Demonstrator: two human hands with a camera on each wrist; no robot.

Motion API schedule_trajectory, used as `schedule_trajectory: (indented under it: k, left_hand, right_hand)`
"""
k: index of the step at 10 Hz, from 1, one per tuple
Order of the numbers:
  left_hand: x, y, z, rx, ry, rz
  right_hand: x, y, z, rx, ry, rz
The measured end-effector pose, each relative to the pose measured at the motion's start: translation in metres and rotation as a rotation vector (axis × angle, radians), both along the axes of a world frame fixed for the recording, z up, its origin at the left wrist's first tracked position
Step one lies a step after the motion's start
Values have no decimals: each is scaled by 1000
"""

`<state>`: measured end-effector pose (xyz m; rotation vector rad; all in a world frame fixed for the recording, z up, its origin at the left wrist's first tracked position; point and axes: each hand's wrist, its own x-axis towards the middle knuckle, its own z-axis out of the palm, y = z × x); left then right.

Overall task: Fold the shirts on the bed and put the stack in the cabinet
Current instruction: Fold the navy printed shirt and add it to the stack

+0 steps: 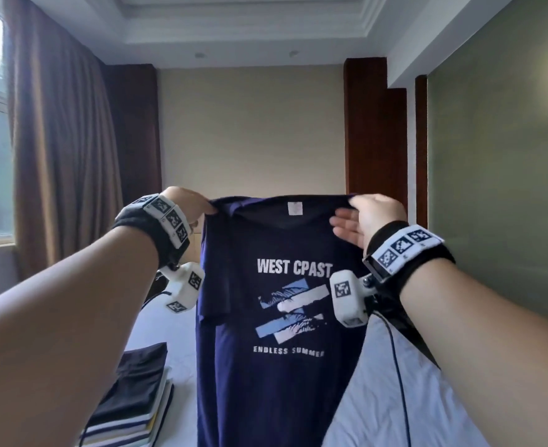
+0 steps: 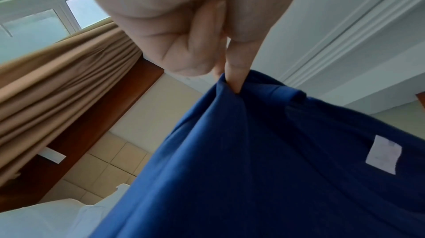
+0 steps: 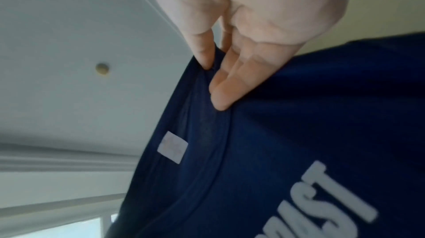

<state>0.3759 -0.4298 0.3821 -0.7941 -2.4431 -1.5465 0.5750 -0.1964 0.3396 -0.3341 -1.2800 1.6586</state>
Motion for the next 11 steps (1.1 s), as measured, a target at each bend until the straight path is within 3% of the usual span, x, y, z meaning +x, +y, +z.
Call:
schedule_trajectory:
  k: [2, 4, 6, 7, 8, 11]
  left_hand:
    - [9, 13, -11, 263, -256, -70]
    - [3, 41, -54, 307, -462, -131]
    - [-18, 85, -115, 342, -700, -236]
    - [-33, 111, -144, 318, -700, -232]
    - [-72, 144, -177, 222, -568, -218]
    - [-141, 217, -283, 362, -784, -60]
  right_hand:
    - [-2, 3, 12, 162, 81, -199]
    - [-9, 27, -27, 276, -72, -368]
    - [-24, 62, -82, 244, -192, -388]
    - [-36, 86, -107, 191, -229, -383]
    - [-55, 110, -133, 150, -269, -364]
    - [-149, 187, -239, -35, -420, -241]
